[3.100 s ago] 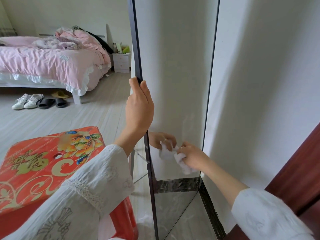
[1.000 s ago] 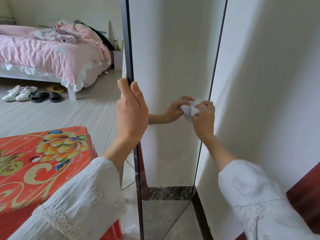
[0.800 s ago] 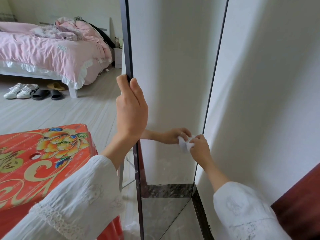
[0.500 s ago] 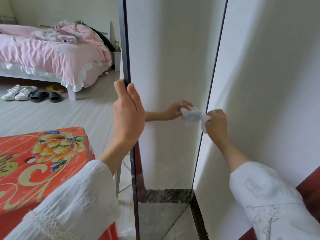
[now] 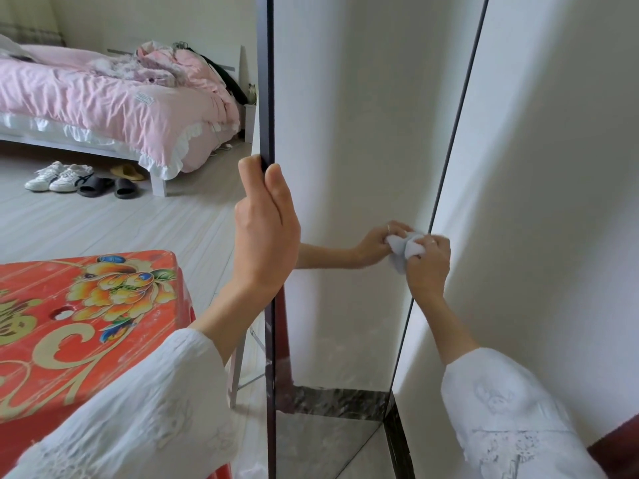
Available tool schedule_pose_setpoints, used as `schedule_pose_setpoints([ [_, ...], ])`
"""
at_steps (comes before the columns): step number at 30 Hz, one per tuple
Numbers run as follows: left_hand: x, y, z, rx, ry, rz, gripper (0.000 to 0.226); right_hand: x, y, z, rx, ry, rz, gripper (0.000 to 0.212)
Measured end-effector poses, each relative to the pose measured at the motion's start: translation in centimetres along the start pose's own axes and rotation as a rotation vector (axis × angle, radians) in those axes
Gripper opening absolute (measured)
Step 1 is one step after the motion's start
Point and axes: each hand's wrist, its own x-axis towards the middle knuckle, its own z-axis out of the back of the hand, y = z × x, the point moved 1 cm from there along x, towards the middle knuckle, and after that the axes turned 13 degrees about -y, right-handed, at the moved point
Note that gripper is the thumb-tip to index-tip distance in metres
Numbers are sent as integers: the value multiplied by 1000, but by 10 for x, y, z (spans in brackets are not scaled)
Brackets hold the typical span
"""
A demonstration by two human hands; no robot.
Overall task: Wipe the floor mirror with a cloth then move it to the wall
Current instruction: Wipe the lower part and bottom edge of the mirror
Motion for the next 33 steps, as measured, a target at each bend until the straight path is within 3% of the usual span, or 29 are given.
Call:
schedule_pose_setpoints([
  [4,0,1,-1,4,-18,-13,16,-29,-42,-8,-125,165,-99,27],
  [6,1,0,-1,7,-28,-24,15,-30,-53,-4,-187,343,-111,26],
  [9,1,0,0,15,-27,-19,15,-23,-63,12,-470,589,-40,30],
  [11,0,0,0,12,-24,-17,15,-12,-58,20,-485,513,-21,32],
  [15,0,0,-1,17,-40,-29,14,19,-23,24,-154,183,41,34],
  [18,1,0,-1,13,-44,-24,14,31,8,21,55,12,34,22],
  [33,-43,28,10,84,-54,3,23,-55,-81,-14,-39,141,8,24],
])
